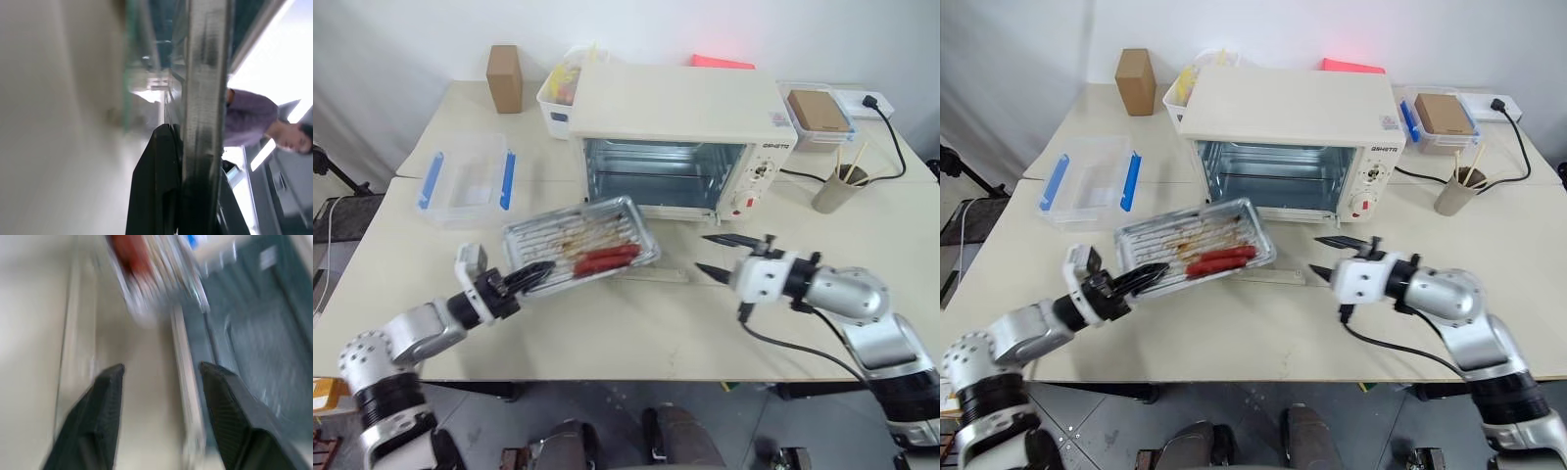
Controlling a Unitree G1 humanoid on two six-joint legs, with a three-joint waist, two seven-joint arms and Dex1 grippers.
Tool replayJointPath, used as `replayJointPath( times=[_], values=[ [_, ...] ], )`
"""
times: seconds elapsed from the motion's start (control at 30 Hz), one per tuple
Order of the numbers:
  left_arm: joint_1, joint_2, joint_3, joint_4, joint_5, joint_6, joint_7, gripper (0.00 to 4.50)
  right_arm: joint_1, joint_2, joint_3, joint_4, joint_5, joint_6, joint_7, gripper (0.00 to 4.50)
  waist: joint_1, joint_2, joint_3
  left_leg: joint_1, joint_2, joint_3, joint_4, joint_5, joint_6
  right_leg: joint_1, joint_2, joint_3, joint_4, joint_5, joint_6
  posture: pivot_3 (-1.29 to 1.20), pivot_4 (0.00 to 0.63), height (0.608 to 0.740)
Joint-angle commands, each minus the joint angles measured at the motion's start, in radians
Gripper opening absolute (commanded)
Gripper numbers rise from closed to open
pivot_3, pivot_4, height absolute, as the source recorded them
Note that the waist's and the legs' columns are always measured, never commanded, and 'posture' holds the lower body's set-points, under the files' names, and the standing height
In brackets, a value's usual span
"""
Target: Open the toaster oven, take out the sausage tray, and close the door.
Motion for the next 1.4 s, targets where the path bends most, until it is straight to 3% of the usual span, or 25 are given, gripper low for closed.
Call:
replayJointPath(
  times=[0.03, 0.13, 0.47, 0.73, 0.93, 1.1, 1.2, 1.4],
  values=[
    [0.069, 0.010, 0.044, -0.063, -0.080, -0.075, -0.032, 0.00, 0.044, -0.020, -0.103, 0.073, 0.163, -0.053, 0.072, 1.03, 0.001, 0.000, 0.000, 0.000, 0.000, 0.000, 0.001, 0.000, 0.000, 0.001, 0.000, -0.001, -0.001, 0.000, 0.000, 0.00, 0.150, 0.740],
    [0.154, -0.017, 0.104, -0.143, -0.080, -0.131, -0.052, 0.00, 0.063, -0.018, -0.161, 0.198, 0.253, -0.001, 0.119, 0.06, 0.000, 0.000, 0.000, 0.001, -0.001, -0.002, 0.001, -0.001, 0.001, 0.004, -0.001, -0.003, -0.003, 0.000, 0.000, 0.00, 0.150, 0.740],
    [0.355, -0.185, 0.240, -0.352, -0.080, -0.305, -0.033, 0.00, -0.039, 0.079, -0.105, 0.462, 0.296, 0.134, 0.249, 0.06, -0.004, 0.000, 0.000, 0.001, -0.001, -0.003, 0.001, -0.001, 0.002, 0.005, 0.000, -0.003, -0.003, 0.000, 0.000, 0.00, 0.150, 0.740],
    [0.448, -0.250, 0.218, -0.456, -0.080, -0.360, -0.062, 0.00, -0.085, 0.167, -0.080, 0.429, 0.344, 0.225, 0.310, 0.06, 0.002, 0.000, 0.000, 0.000, -0.001, -0.004, 0.001, -0.002, 0.002, 0.005, 0.000, -0.003, -0.005, 0.000, 0.000, 0.00, 0.150, 0.740],
    [0.465, -0.232, 0.202, -0.454, -0.080, -0.363, -0.087, 0.00, -0.093, 0.240, -0.199, 0.291, 0.460, 0.219, 0.218, 0.06, 0.001, 0.000, 0.000, -0.001, -0.001, -0.005, 0.001, -0.002, 0.002, 0.005, 0.000, -0.004, -0.005, 0.000, 0.000, 0.00, 0.150, 0.740],
    [0.458, -0.200, 0.173, -0.446, -0.080, -0.345, -0.117, 0.00, -0.088, 0.234, -0.268, 0.144, 0.579, 0.323, 0.198, 0.06, 0.002, 0.000, 0.000, -0.002, -0.001, -0.006, 0.001, -0.002, 0.002, 0.005, 0.000, -0.005, -0.006, 0.000, 0.000, 0.00, 0.150, 0.740],
    [0.449, -0.151, 0.134, -0.417, -0.080, -0.312, -0.137, 0.00, -0.129, 0.198, -0.308, 0.083, 0.660, 0.437, 0.173, 0.06, 0.001, 0.000, 0.000, -0.002, -0.001, -0.007, 0.001, -0.002, 0.002, 0.005, 0.000, -0.006, -0.007, 0.000, 0.000, 0.00, 0.150, 0.740],
    [0.401, -0.072, 0.038, -0.347, -0.080, -0.250, -0.178, 0.00, -0.129, 0.108, -0.310, 0.038, 0.725, 0.550, 0.285, 0.22, 0.003, 0.001, 0.000, -0.003, -0.001, -0.008, 0.000, -0.002, 0.002, 0.006, -0.001, -0.007, -0.009, 0.000, 0.000, 0.00, 0.150, 0.740]
  ],
)
